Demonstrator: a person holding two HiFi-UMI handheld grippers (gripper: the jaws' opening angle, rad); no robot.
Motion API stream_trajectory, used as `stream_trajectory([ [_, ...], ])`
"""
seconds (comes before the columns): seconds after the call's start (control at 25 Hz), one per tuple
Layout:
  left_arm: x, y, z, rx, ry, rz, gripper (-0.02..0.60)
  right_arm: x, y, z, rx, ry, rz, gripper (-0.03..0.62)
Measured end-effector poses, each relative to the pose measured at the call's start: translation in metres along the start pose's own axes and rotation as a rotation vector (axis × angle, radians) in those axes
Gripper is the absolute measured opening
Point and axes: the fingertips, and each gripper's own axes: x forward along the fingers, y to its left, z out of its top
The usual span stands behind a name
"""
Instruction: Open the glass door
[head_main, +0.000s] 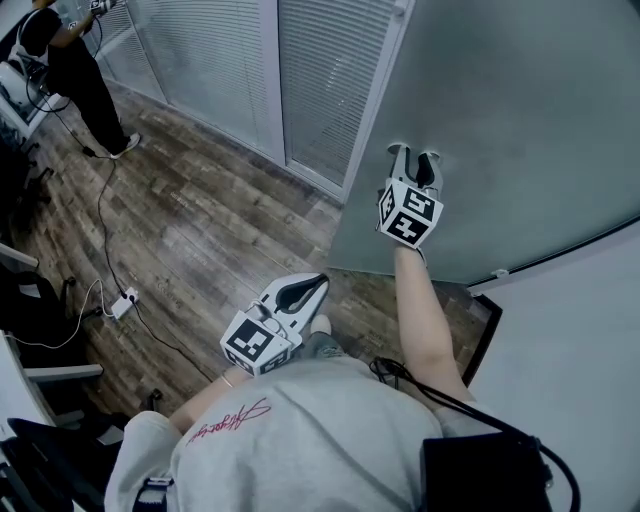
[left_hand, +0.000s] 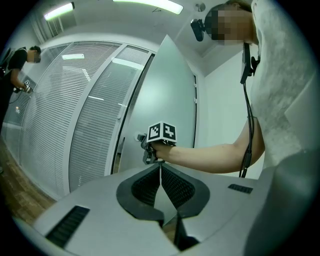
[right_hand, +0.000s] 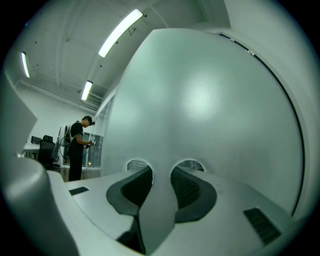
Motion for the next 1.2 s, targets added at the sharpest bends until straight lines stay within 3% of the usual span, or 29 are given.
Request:
stream_trajectory([
  [0.76,-0.045,-0.071,-0.007,0.031,-0.001,-0.137,0.024,-0.111,0.001,0.005,-0.002,0.019,0.017,0.13],
  [1.2,-0.052,-0.081,-0.013,0.048,0.033,-0.199,0.023,-0.177,-0.007,0.007,-0.008,0.014,0.018,0.13],
])
